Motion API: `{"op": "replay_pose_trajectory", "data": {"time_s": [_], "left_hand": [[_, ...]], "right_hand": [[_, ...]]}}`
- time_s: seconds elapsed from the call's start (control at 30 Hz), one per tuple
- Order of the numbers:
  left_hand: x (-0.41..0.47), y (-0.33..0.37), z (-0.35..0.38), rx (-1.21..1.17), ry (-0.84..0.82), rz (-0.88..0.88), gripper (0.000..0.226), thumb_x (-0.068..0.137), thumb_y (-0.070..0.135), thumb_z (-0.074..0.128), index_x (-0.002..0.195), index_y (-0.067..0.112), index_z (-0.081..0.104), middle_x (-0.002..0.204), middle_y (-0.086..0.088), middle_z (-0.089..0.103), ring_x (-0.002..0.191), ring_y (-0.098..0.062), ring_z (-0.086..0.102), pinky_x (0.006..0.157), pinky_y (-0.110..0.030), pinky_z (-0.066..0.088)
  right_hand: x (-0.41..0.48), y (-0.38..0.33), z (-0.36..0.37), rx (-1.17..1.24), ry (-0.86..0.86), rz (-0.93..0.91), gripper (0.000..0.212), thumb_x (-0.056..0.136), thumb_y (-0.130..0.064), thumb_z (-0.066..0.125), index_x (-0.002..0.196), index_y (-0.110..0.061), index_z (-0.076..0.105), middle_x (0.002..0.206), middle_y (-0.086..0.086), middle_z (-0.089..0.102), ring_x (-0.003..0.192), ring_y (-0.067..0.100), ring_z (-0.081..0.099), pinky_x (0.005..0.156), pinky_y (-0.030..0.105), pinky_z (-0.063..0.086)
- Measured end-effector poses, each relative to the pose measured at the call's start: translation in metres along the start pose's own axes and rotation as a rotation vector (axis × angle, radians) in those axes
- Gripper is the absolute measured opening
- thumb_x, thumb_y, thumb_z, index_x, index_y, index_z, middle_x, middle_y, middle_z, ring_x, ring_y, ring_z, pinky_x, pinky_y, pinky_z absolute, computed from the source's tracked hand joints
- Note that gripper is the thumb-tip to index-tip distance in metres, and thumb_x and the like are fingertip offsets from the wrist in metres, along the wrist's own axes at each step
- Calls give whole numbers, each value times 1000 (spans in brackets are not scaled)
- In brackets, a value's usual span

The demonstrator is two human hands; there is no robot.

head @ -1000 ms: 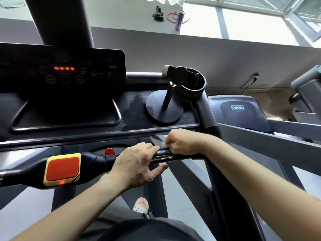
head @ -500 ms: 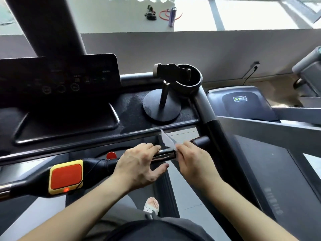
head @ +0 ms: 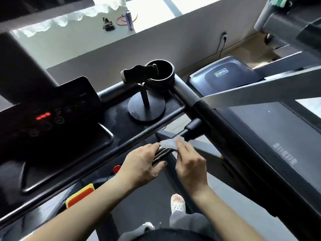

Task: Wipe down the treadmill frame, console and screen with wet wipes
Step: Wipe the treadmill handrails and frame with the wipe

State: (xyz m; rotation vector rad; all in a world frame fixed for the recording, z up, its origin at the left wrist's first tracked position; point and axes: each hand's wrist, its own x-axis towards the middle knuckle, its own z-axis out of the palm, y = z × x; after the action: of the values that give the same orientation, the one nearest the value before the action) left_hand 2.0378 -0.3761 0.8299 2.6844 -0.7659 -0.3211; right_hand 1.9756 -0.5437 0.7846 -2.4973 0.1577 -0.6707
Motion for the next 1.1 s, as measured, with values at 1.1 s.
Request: {"op": "replay_pose_trajectory", "data": {"time_s": [1.1], "left_hand": [[-5,0,-6,-124,67,108,19,89,36,64,105,26,62,88,11,63,84,-15,59,78,-25,41]], "right_hand": [[23,-56,9,1603,190,1224,63,103,-60,29,119,-7,61,94,13,61,91,26,59,84,37,47]]}}
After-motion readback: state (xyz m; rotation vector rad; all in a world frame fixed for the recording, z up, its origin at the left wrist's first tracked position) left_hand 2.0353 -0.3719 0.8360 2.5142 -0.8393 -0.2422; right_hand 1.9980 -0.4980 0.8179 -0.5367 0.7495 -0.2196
